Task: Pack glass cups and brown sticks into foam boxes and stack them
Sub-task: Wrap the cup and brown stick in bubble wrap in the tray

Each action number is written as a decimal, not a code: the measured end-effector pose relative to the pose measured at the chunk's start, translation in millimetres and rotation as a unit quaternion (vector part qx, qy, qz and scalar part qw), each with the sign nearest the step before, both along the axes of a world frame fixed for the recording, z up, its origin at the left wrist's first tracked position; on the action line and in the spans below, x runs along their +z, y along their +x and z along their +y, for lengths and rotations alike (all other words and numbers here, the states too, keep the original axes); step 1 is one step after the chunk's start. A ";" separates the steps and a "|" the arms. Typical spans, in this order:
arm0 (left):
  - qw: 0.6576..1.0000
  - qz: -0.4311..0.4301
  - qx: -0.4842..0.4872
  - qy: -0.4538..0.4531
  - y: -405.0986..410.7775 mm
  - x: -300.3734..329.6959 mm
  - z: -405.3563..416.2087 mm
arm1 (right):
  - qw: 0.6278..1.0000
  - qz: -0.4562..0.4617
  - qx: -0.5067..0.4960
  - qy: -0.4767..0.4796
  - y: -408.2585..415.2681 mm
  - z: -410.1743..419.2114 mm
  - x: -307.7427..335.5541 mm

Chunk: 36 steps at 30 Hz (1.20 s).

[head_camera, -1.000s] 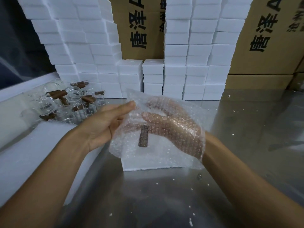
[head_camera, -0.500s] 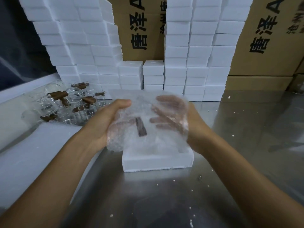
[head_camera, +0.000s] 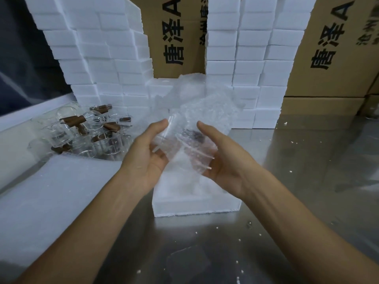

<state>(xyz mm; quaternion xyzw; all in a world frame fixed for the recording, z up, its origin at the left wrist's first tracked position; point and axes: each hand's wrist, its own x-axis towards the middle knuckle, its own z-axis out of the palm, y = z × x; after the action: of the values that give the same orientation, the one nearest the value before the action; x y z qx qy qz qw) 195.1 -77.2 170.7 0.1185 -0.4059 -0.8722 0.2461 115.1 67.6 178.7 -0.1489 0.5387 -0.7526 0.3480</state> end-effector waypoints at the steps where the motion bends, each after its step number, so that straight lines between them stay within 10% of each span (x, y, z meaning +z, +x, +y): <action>1: 1.000 0.003 -0.010 -0.016 -0.4 -1.0 2.1 | 1.000 0.020 -0.016 -0.004 -1.0 -0.7 0.0; 22: 0.967 -0.076 -0.107 -0.219 6.1 4.0 4.3 | 0.935 0.303 -0.186 -0.006 -19.4 2.7 -6.2; 36: 0.965 -0.060 0.137 -0.215 6.2 7.3 5.0 | 0.941 0.309 -0.133 0.014 -11.3 -0.6 -11.4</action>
<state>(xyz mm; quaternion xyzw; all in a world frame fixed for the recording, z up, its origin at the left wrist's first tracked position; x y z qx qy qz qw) 201.3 -72.3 178.0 0.1695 -0.5780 -0.7135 0.3578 103.8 67.0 167.3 -0.2965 0.6450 -0.7015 0.0628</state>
